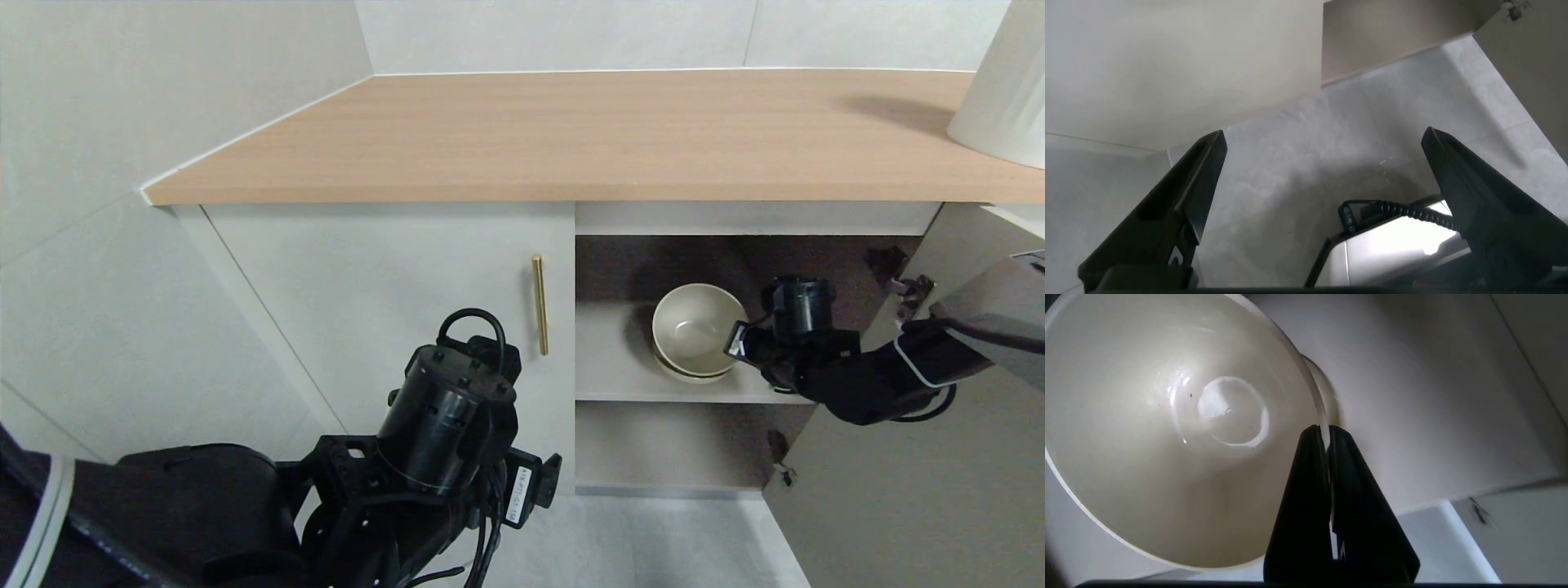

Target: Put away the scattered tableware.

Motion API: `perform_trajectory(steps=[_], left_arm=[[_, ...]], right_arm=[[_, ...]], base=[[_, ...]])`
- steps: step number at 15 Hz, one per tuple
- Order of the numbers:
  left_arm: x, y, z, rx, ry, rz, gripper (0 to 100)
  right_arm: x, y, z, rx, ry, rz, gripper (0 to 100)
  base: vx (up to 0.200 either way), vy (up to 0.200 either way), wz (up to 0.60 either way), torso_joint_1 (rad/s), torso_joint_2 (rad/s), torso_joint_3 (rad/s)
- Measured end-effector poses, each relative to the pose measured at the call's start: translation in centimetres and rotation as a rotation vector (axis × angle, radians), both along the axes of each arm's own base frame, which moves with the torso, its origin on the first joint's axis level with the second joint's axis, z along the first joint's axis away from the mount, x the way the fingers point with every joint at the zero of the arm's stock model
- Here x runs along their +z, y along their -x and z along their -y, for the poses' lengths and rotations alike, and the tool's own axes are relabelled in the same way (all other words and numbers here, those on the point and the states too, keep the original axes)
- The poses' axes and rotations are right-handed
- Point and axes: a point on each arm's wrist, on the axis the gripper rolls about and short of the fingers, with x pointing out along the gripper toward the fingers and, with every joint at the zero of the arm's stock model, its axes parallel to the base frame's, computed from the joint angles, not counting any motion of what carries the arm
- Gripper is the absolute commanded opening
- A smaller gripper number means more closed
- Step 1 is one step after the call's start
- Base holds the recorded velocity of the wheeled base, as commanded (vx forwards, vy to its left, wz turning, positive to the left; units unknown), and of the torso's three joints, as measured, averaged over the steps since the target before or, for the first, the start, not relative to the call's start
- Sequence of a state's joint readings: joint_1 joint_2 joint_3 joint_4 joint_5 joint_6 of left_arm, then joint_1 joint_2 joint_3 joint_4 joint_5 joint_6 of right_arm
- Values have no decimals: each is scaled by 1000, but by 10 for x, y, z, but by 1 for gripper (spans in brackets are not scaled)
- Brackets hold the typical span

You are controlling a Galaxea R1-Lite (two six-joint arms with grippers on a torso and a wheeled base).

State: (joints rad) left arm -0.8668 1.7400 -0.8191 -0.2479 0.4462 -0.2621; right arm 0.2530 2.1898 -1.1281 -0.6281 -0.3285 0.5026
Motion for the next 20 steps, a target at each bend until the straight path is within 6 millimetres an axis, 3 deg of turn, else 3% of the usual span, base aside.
perform_trajectory(steps=[18,19,20], left_arm=[[0,0,0,0,-1,1,100],[0,0,0,0,-2,1,100],[0,0,0,0,-2,1,100]], right_arm=[[-5,0,-2,-11,12,-11,0],[-5,1,-2,-9,12,-12,100],[-5,1,-3,-9,11,-12,100]], base=[[0,0,0,0,0,0],[0,0,0,0,0,0],[0,0,0,0,0,0]])
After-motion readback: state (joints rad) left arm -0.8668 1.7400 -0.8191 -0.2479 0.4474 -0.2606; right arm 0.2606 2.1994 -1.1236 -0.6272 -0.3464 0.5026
